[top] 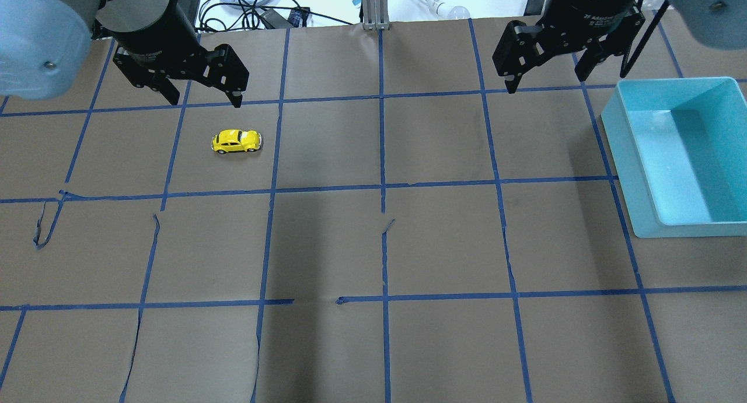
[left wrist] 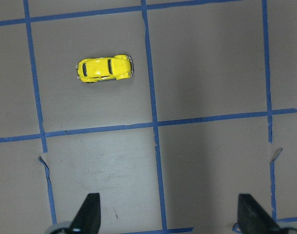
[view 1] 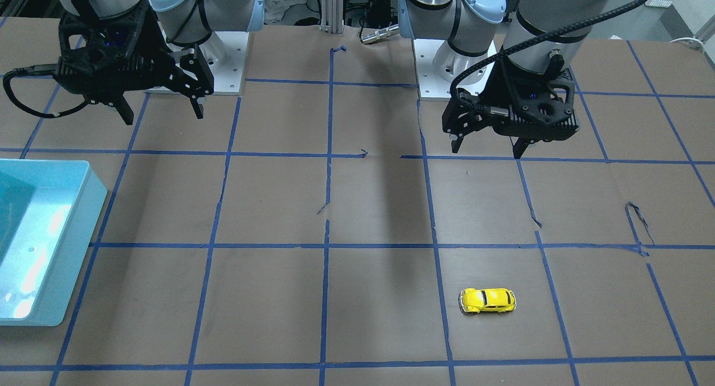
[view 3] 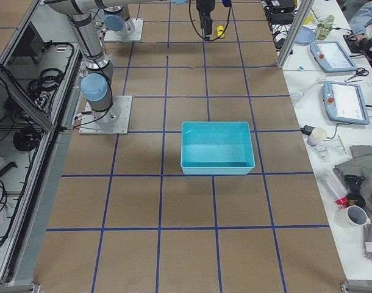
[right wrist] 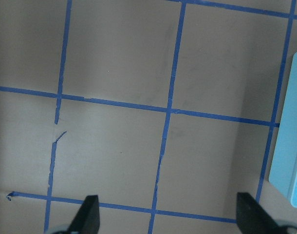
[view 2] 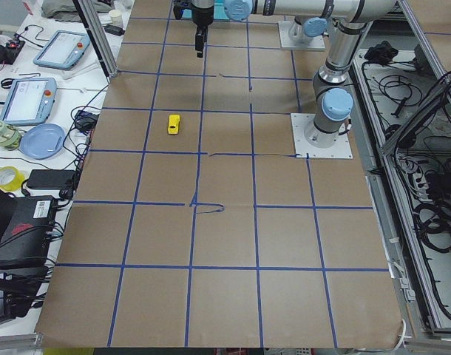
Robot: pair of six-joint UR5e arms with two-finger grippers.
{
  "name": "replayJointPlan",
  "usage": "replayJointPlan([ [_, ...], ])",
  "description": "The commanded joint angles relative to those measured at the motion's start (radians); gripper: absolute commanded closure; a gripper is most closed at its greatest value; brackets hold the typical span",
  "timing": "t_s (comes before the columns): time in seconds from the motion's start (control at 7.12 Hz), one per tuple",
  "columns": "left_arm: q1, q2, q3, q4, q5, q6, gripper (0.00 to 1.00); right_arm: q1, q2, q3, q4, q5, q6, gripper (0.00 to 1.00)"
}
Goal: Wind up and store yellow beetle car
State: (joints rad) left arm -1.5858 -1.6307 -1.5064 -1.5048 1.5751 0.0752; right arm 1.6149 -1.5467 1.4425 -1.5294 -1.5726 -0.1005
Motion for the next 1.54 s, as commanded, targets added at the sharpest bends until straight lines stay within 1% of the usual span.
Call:
replayJointPlan([
  [0.0,0.000,-0.001,-0.002,0.000,0.000,0.000,0.00,0.000,-0.001,0.001,0.000,0.002,-0.001,0.00],
  [0.84,0.012,-0.028,-0.003,0.003,0.005,0.014,0.00,-0.004,-0.010,0.015,0.000,-0.009,0.001,0.00],
  [1.12,0.010,-0.012,-0.029,0.006,-0.003,0.009,0.00,0.000,-0.012,0.027,-0.009,-0.003,-0.001,0.00],
  [1.4,0.010,-0.011,-0.031,0.005,0.008,0.009,0.00,-0.003,-0.012,0.027,-0.009,-0.001,-0.002,0.00],
])
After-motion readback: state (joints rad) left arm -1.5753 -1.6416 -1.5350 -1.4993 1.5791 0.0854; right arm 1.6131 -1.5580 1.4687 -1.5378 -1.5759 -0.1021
